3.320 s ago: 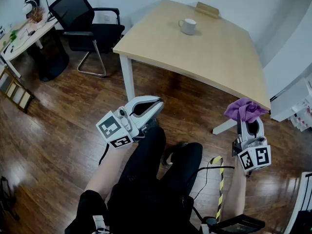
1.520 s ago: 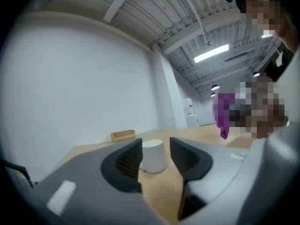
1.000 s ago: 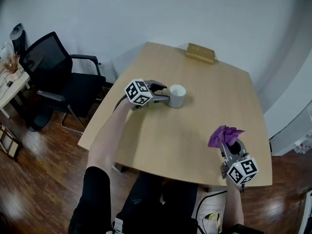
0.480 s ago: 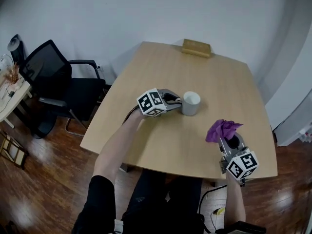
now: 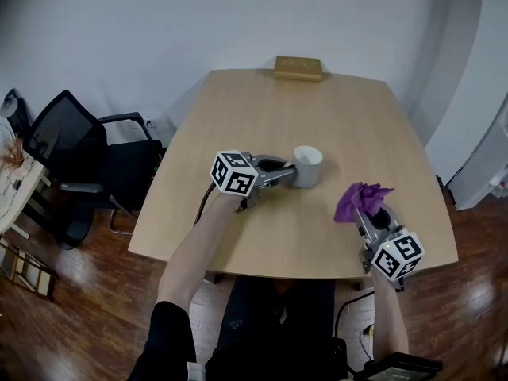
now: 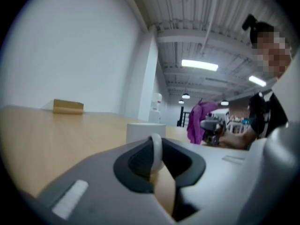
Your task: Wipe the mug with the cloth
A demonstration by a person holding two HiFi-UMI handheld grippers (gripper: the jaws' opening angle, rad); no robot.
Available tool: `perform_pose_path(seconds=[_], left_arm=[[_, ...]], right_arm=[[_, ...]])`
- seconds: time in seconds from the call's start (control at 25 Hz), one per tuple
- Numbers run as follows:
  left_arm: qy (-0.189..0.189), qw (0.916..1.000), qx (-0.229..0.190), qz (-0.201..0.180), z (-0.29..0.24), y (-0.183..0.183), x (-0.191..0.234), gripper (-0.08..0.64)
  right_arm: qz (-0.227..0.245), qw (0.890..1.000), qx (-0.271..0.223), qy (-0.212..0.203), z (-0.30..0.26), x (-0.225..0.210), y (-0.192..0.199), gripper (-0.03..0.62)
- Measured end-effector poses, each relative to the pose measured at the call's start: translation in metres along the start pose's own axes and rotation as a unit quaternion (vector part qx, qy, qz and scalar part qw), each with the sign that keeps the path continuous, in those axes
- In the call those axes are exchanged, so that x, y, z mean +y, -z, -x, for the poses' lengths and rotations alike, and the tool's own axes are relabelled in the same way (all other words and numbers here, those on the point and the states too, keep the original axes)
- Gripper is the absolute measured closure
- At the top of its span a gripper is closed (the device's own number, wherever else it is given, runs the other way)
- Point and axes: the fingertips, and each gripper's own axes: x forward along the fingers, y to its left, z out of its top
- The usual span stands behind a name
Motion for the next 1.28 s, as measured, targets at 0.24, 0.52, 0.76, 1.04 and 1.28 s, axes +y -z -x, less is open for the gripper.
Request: perform_pose_path(seconds=[0.24, 0.52, 0.76, 1.04, 1.28], left_arm=[[0.092, 0.9623, -0.169, 0.193, 0.011, -0.036, -0.021, 0.497], [0.139, 0.9211, -0.251, 0.263, 0.006, -0.053, -0.057, 0.497], [0.112, 0.9373, -0.252, 0.214, 0.005, -0.057, -0.067, 0.496], [0.123, 0.9154, -0.295, 0.245, 0.017, -0.058, -0.064, 0.488], [0.157, 0.8785, -0.345, 0.291, 0.032, -0.062, -0.06, 0.52]], right_arm=[[-0.026, 1.0, -0.002, 0.01, 0.001, -0.009, 0.003, 0.503], [0.046, 0.999, -0.019, 0.009, -0.019, 0.011, -0.047, 0.503], [0.218, 0.976, -0.008, 0.013, -0.072, 0.06, -0.096, 0.503], [0.304, 0.951, 0.032, 0.036, -0.1, 0.081, -0.073, 0.505], [0.312, 0.944, 0.096, 0.041, -0.085, 0.075, -0.014, 0.505]])
